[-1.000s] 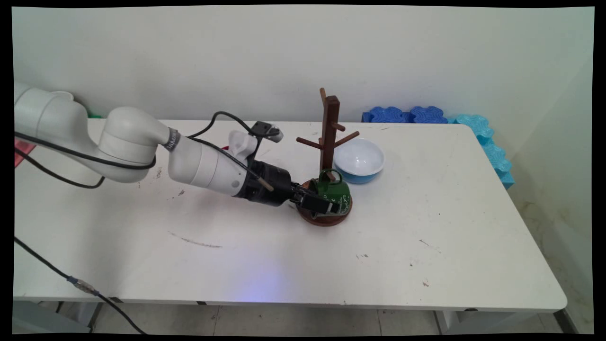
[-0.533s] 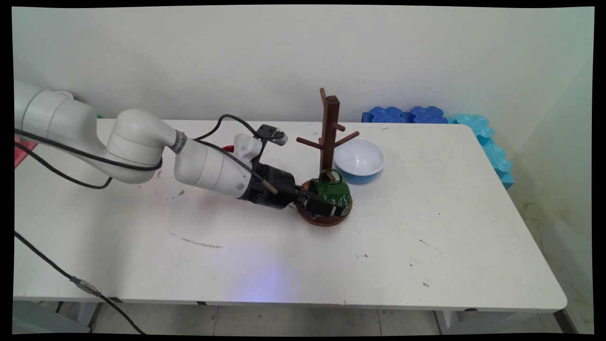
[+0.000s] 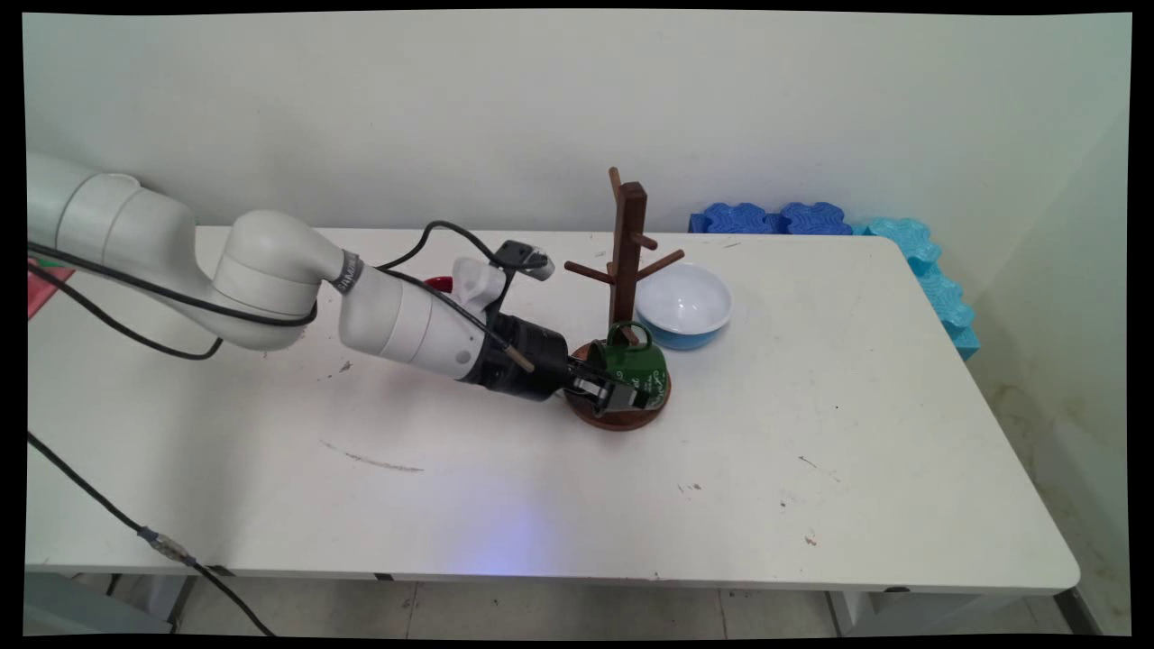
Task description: Place the picked object on the table
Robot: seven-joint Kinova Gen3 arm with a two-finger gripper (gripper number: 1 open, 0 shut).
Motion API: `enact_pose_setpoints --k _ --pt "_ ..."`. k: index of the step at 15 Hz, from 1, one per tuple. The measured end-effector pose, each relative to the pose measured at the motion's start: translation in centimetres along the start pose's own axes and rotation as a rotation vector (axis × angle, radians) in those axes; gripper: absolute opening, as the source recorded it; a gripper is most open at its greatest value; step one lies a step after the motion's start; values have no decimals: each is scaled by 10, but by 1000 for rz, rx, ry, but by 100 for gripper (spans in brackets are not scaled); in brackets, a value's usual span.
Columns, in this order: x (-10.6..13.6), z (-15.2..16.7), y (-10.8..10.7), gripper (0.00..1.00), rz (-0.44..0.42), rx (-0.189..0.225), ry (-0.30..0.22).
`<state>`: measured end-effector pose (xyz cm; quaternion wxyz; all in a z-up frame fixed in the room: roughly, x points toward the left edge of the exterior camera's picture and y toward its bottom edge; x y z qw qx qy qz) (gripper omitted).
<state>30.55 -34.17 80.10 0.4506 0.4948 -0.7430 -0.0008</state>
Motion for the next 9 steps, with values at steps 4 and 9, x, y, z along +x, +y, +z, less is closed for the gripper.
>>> enact_pose_setpoints --k 4,9 --pt "1 1 0 0 4 -3 0" --pt "2 1 1 0 8 -8 -3"
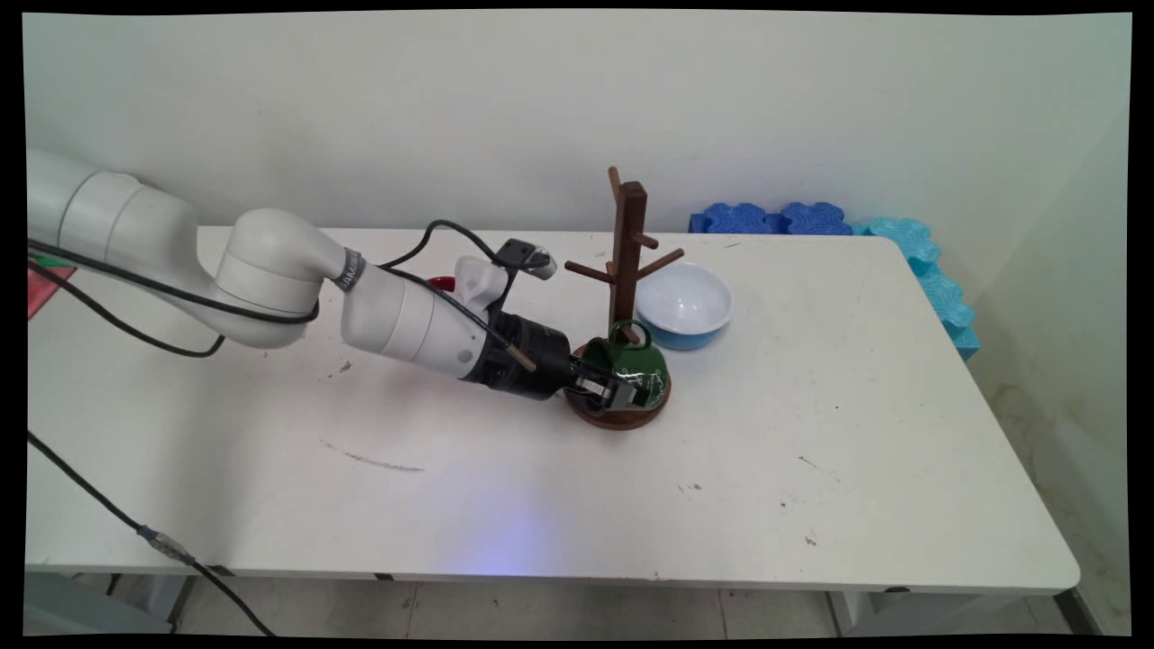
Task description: Place the picked object on the table
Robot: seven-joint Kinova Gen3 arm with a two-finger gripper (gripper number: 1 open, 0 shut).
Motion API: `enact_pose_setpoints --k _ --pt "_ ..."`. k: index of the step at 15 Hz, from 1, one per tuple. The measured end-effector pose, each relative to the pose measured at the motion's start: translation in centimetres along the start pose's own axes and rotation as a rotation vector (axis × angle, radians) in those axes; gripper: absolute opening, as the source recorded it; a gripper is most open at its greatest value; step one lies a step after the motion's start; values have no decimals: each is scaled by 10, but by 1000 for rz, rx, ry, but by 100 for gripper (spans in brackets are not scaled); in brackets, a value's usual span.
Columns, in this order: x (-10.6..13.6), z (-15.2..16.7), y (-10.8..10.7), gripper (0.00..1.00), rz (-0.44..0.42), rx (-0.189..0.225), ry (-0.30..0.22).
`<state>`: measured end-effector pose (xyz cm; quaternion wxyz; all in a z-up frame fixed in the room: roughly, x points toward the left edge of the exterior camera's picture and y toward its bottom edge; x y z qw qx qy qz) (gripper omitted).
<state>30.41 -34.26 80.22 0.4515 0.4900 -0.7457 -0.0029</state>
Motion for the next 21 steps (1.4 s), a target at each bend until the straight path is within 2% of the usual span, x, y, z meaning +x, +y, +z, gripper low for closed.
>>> enact_pose_setpoints --k 8,21 --pt "5 -3 3 0 35 -20 -4" --pt "12 -10 6 0 187 -38 -35"
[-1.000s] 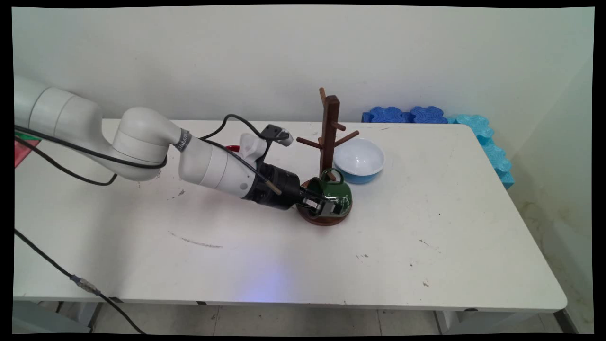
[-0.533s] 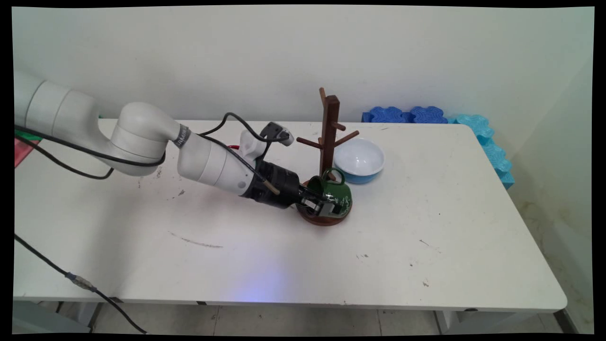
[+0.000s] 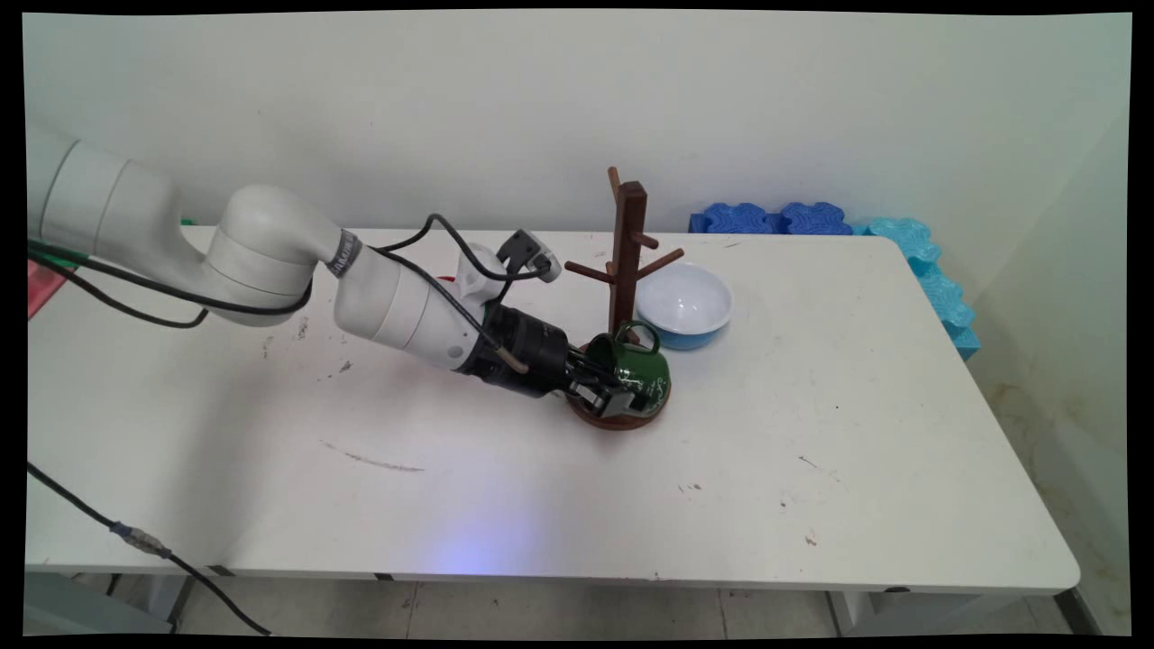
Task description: Place the picked object on the table
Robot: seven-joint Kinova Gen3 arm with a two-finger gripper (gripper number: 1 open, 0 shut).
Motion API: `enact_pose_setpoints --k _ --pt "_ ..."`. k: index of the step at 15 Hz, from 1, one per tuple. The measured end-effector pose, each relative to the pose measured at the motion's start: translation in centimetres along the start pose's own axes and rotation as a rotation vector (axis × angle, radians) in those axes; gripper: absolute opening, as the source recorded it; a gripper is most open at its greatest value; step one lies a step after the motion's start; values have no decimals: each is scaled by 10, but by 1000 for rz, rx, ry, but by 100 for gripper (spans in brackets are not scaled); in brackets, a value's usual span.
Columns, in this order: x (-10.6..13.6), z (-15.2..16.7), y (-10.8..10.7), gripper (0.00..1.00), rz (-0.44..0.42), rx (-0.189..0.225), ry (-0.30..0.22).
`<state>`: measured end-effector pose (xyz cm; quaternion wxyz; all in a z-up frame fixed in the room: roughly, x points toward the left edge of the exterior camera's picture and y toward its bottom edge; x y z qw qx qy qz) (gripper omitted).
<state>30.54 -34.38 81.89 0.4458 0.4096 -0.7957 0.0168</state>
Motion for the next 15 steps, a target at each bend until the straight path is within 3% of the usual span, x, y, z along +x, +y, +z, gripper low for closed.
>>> enact_pose_setpoints --k 15 --pt "6 -7 20 0 91 -47 -11"
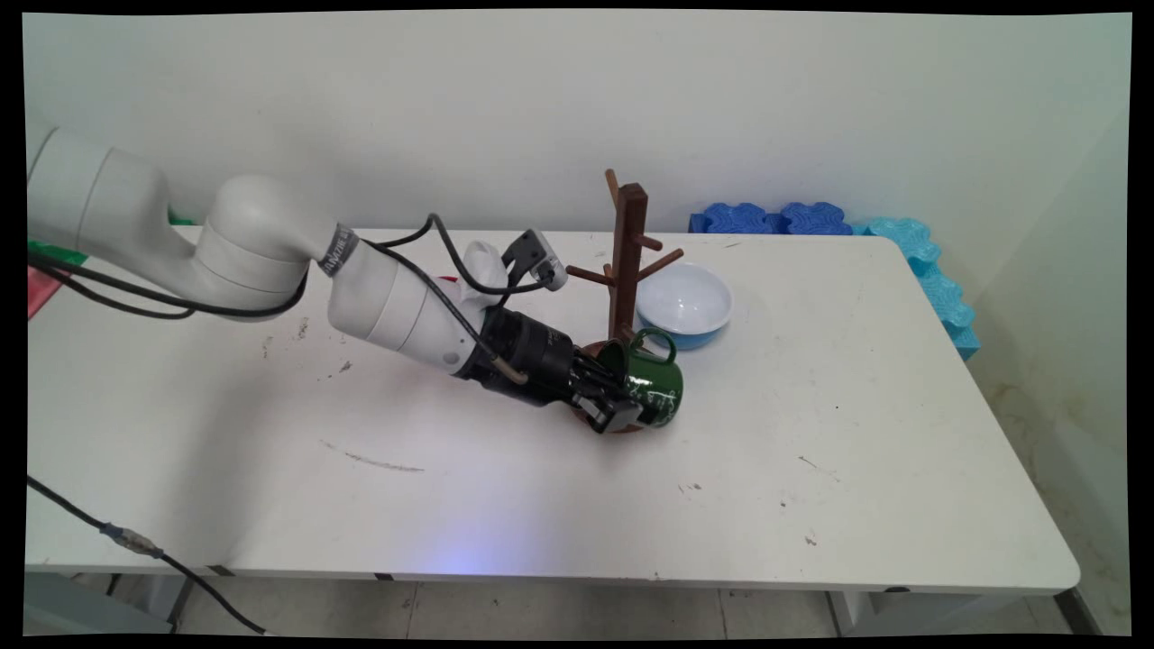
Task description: Place the picked object on the table
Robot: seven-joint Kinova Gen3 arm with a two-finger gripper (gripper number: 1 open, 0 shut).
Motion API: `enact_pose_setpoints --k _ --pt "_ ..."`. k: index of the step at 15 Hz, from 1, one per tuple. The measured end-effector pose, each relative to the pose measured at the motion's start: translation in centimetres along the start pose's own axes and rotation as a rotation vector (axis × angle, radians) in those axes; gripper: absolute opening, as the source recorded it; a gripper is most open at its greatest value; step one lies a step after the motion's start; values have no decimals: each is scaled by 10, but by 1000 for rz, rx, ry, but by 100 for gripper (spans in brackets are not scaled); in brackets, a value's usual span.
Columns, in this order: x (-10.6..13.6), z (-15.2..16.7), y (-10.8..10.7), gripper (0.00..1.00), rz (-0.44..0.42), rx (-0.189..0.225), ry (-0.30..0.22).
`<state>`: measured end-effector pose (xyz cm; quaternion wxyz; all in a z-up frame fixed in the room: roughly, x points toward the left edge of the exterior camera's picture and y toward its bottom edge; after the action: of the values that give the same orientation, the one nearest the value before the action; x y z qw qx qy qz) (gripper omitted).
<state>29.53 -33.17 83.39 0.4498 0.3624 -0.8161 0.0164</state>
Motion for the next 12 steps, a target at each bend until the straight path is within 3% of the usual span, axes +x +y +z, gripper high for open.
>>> enact_pose_setpoints --k 12 --pt "-4 -25 17 0 73 -25 -46"
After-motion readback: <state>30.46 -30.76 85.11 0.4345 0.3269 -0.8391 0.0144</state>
